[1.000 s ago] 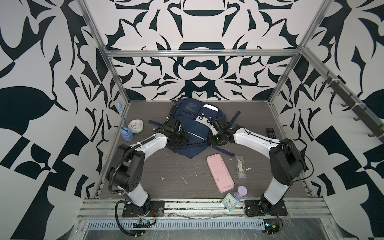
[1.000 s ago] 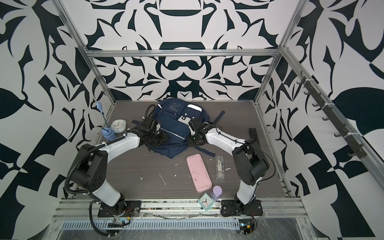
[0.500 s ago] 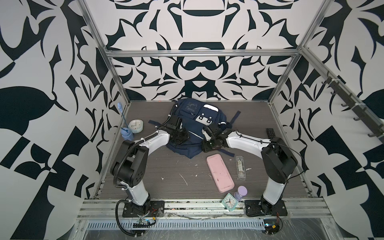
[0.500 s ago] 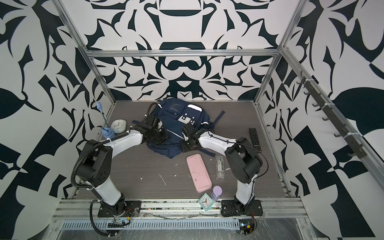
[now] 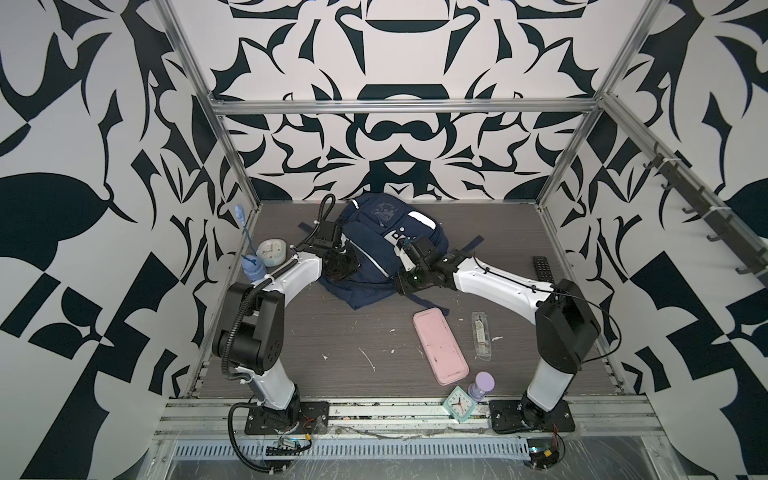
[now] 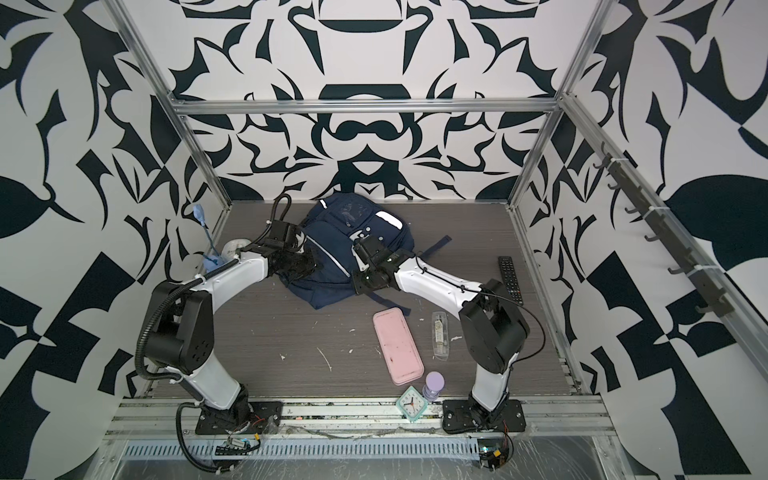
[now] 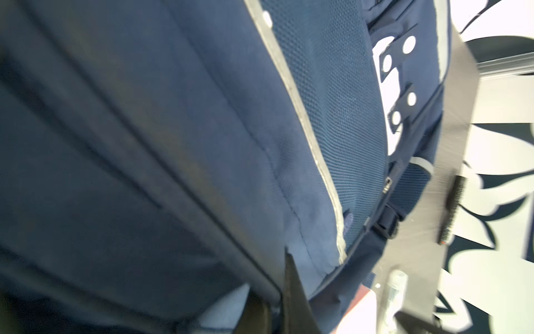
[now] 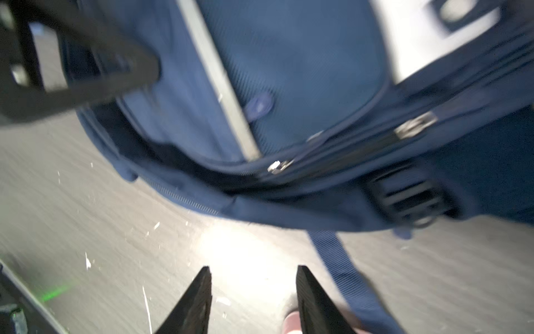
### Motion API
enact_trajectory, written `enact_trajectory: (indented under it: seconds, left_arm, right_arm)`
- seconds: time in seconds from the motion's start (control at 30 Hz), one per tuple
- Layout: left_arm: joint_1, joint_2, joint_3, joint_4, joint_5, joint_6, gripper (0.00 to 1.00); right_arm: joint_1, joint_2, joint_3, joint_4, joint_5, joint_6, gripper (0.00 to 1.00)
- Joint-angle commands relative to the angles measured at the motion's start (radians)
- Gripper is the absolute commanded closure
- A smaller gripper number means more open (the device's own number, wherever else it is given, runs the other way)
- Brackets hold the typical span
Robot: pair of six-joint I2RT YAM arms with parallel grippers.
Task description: Pack the student bag
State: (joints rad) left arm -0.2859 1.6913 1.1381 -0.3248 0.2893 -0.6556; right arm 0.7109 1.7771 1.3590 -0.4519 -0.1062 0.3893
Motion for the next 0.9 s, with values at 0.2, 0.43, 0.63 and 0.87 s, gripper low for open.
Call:
enact_trajectory:
  seconds: [0.2,0.43,0.63,0.87]
  left_arm:
    - [0.031,-0.031,-0.048,0.243,0.277,-0.106,0.97]
    - [0.063,-0.036,-0.059,0.407,0.409,-0.235,0.98]
    - [0.106,-0.012,-0.052,0.552,0.497,-0.358,0.98]
    - [0.118,0.014,-0.009,0.51,0.494,-0.346,0.98]
  right_arm:
    - [-0.151,0.095,0.099,0.043,-0.074,-0.015,0.5]
    - [-0.114,0.157,0.094,0.051,-0.107,-0.004,0.5]
    - [-0.044,0.117,0.021,0.061,-0.077,0.011,0.5]
    - [0.055,0.074,-0.037,0.117,-0.088,0.065,0.5]
